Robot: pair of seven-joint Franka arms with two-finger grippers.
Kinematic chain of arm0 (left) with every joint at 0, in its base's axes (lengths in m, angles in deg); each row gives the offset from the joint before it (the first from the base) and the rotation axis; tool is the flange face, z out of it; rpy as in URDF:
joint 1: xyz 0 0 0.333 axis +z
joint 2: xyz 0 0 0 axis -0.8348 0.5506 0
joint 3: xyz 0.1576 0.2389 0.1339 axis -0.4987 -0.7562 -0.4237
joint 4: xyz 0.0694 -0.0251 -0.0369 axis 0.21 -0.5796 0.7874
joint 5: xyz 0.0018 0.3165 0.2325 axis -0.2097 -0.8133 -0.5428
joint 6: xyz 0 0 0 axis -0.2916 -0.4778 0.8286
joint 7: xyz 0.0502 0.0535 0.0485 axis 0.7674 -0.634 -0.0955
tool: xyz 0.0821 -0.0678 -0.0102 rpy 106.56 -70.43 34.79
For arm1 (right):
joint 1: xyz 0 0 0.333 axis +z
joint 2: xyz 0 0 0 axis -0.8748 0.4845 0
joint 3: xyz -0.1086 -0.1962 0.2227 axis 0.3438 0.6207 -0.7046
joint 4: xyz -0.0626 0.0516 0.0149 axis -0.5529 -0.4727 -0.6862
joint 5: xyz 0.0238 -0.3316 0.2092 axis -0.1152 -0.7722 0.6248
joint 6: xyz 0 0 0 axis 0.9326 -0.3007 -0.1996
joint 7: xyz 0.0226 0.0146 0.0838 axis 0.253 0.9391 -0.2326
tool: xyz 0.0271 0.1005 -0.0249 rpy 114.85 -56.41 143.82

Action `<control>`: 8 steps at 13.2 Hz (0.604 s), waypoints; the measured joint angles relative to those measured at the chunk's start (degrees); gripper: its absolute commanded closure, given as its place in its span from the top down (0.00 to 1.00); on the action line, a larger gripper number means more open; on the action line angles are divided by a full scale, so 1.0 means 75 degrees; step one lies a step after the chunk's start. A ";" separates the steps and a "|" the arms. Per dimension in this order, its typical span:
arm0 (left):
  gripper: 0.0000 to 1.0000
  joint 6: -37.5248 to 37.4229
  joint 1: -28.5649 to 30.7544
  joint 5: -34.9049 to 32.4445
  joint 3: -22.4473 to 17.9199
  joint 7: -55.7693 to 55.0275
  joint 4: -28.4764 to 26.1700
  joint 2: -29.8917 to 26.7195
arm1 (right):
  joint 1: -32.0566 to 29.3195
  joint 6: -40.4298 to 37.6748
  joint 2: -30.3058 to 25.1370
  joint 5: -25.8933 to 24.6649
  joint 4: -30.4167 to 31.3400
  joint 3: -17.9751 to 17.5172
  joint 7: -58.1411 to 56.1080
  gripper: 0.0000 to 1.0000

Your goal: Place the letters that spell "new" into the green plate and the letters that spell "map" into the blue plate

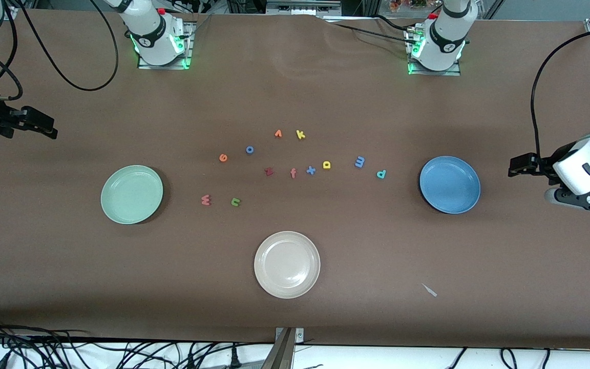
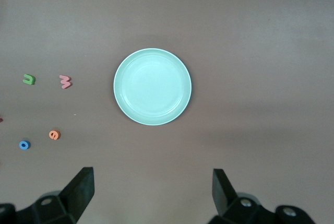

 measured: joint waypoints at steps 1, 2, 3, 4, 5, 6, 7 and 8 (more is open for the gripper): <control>1.00 0.0000 0.0000 0.0000 0.0000 0.0000 0.0000 -0.0006 | 0.0000 0.0000 0.0000 0.0000 0.0001 0.0000 0.0000 1.00; 1.00 0.0000 0.0000 0.0000 0.0000 0.0000 0.0000 -0.0012 | 0.0000 -0.0002 0.0000 0.0000 0.0002 0.0000 -0.0001 1.00; 1.00 0.0000 0.0000 0.0000 0.0000 0.0000 -0.0002 -0.0015 | 0.0000 -0.0002 0.0000 0.0000 0.0002 0.0000 -0.0002 1.00; 1.00 0.0000 0.0000 0.0000 0.0000 0.0003 -0.0007 -0.0015 | 0.0001 -0.0002 0.0001 0.0000 0.0002 0.0000 -0.0004 1.00; 1.00 0.0000 0.0000 0.0000 -0.0002 0.0004 -0.0016 -0.0015 | 0.0006 -0.0002 0.0001 0.0000 0.0002 0.0000 -0.0006 1.00; 1.00 0.0000 0.0000 0.0000 -0.0003 0.0004 -0.0032 -0.0016 | 0.0013 -0.0002 0.0001 0.0000 0.0002 0.0000 -0.0007 1.00; 1.00 0.0000 0.0000 0.0000 -0.0003 0.0004 -0.0055 -0.0015 | 0.0021 -0.0002 0.0001 0.0000 0.0002 0.0000 -0.0008 1.00; 1.00 0.0000 0.0000 0.0000 -0.0003 0.0004 -0.0075 -0.0015 | 0.0027 -0.0002 0.0001 0.0000 0.0002 0.0000 -0.0008 1.00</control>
